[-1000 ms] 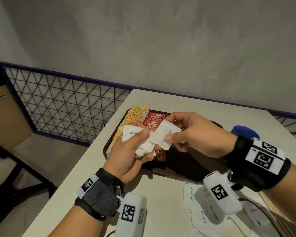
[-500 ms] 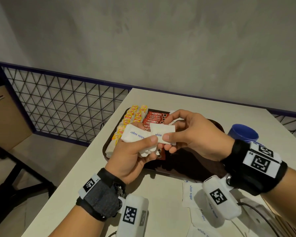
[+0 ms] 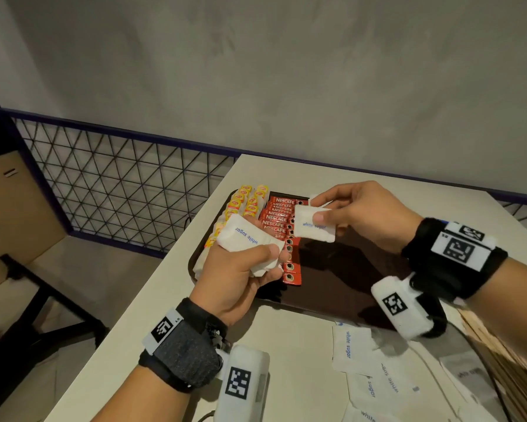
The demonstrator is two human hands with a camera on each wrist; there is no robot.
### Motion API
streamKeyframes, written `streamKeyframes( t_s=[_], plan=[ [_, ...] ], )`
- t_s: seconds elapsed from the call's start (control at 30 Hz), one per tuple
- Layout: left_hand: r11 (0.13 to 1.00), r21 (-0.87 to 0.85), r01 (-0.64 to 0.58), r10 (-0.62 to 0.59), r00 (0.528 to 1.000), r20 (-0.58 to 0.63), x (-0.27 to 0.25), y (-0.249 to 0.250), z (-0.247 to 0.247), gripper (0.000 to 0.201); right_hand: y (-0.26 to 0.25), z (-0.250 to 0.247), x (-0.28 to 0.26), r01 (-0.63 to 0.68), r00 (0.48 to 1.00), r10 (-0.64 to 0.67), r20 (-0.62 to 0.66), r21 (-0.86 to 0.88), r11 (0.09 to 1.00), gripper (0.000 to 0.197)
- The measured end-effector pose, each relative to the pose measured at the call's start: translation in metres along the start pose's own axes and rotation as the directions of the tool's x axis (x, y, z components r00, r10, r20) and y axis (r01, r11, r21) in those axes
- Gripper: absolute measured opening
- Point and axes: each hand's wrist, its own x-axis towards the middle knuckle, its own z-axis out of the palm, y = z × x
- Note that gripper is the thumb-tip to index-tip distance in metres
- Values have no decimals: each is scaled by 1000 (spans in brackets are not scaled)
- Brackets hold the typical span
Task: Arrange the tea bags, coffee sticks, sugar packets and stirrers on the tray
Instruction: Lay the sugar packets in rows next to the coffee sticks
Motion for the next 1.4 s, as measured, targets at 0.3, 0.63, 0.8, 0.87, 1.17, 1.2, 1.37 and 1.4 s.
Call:
streamKeyframes(
  t_s=[0.3,0.63,0.8,0.87,1.17,1.2,1.37,1.4],
  plan=[
    [996,-85,-30,26,999,-43,1,4,0,61,59,-32,82,-182,970,171,-172,-53,982,18],
    [997,-78,21,-22,1000,-10,3,2,-4,59,79,-20,114,-252,963,232,-135,-160,954,18],
    [995,-94,29,-31,999,-20,5,2,-5,64,80,-22,117,-283,952,245,-185,-223,933,21],
    [993,-111,34,-37,999,-27,5,1,-5,65,80,-21,118,-283,952,238,-192,-259,923,22],
    [956,-275,105,-109,994,0,6,5,-6,52,75,-20,118,-255,942,189,-278,-225,940,32],
    [954,-278,110,-111,994,10,6,5,-7,52,71,-20,114,-239,941,178,-288,-191,952,31],
    [979,-163,119,-114,993,41,2,4,-4,51,27,-4,64,-77,986,67,-150,-61,995,17],
    [983,-138,118,-112,993,49,1,4,-3,50,17,3,48,-42,995,38,-97,-36,998,16]
  ],
)
